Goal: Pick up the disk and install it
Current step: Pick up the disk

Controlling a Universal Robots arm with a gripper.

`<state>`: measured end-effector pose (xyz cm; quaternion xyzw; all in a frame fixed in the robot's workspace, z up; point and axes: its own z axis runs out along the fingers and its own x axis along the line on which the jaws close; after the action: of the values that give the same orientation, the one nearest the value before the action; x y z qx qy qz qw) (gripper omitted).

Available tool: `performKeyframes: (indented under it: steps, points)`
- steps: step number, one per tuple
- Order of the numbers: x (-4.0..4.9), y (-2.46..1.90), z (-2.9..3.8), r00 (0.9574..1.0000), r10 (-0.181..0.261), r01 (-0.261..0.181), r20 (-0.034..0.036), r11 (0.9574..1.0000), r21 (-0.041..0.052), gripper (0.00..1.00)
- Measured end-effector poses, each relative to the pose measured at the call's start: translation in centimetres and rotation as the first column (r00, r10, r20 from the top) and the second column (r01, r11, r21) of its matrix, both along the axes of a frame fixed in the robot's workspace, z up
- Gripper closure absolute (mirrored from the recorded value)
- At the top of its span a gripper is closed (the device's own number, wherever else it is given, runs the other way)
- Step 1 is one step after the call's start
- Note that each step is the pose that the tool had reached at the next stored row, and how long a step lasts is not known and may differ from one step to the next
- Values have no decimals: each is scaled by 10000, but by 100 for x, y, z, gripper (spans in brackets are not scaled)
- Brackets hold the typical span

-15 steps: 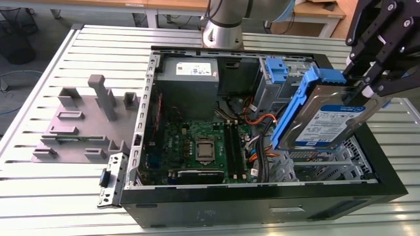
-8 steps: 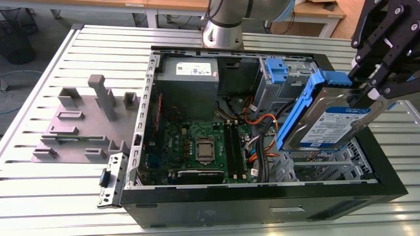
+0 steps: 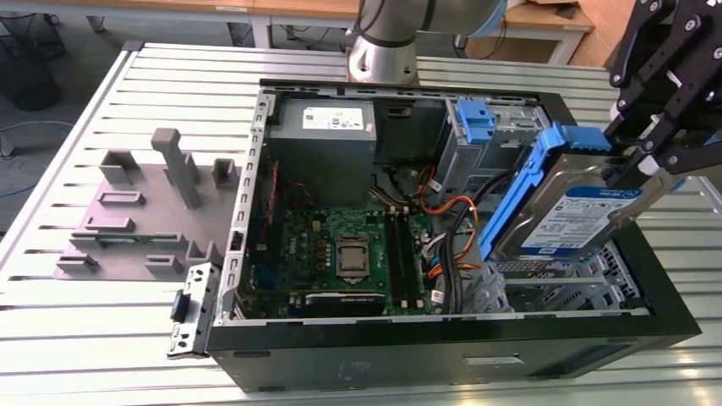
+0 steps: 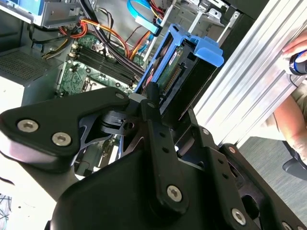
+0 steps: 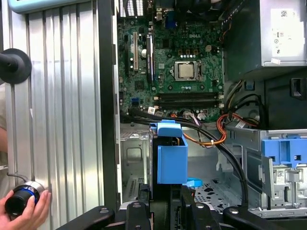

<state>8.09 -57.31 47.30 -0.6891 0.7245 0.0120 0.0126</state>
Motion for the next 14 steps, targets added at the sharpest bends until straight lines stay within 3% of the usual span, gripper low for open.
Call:
performKeyframes:
  steps: [14]
  points:
    - [82,-2,-24,10000,32,-32,0,10000,1,65]
